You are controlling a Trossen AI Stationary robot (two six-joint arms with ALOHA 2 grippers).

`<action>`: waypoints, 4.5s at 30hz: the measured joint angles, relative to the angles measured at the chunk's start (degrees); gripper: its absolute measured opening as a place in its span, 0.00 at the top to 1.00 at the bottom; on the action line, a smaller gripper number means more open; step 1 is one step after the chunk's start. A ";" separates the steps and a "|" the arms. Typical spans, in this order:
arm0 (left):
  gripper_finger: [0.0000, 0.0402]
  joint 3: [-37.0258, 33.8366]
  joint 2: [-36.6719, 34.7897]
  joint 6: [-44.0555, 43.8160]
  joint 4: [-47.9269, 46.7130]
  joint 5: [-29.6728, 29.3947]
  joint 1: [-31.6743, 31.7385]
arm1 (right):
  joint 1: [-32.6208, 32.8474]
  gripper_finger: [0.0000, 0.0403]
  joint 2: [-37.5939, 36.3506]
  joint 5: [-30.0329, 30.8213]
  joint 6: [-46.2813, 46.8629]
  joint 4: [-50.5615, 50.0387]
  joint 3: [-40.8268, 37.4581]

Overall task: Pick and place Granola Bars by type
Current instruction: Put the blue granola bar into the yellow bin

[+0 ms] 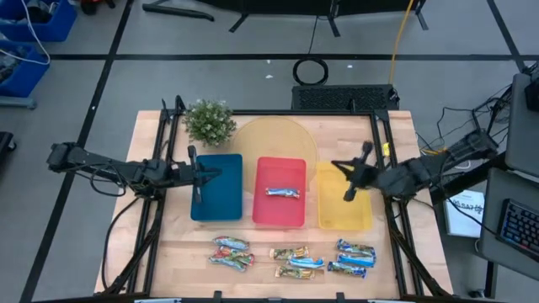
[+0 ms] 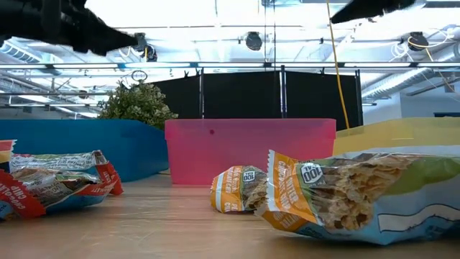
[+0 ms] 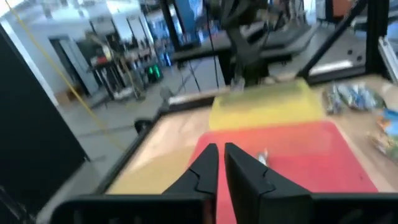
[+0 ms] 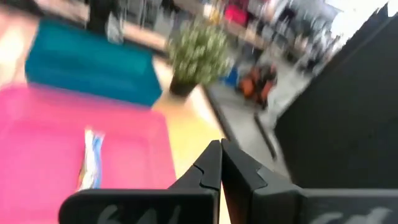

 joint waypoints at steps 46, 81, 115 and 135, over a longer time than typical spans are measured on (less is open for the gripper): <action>0.80 0.00 0.02 3.08 -2.40 -1.25 0.00 | 27.16 0.57 59.32 -52.63 79.58 -36.34 41.04; 0.80 0.00 0.02 5.79 -0.72 -1.25 0.01 | 29.66 0.66 58.73 -53.98 82.83 -19.32 20.89; 0.80 0.00 0.02 0.91 -2.07 -1.25 -0.01 | 3.40 0.93 31.33 -35.78 46.49 -64.53 28.58; 0.80 0.00 0.02 0.85 -2.21 -1.25 -0.01 | -15.32 0.93 30.85 -45.56 17.30 -34.67 -0.31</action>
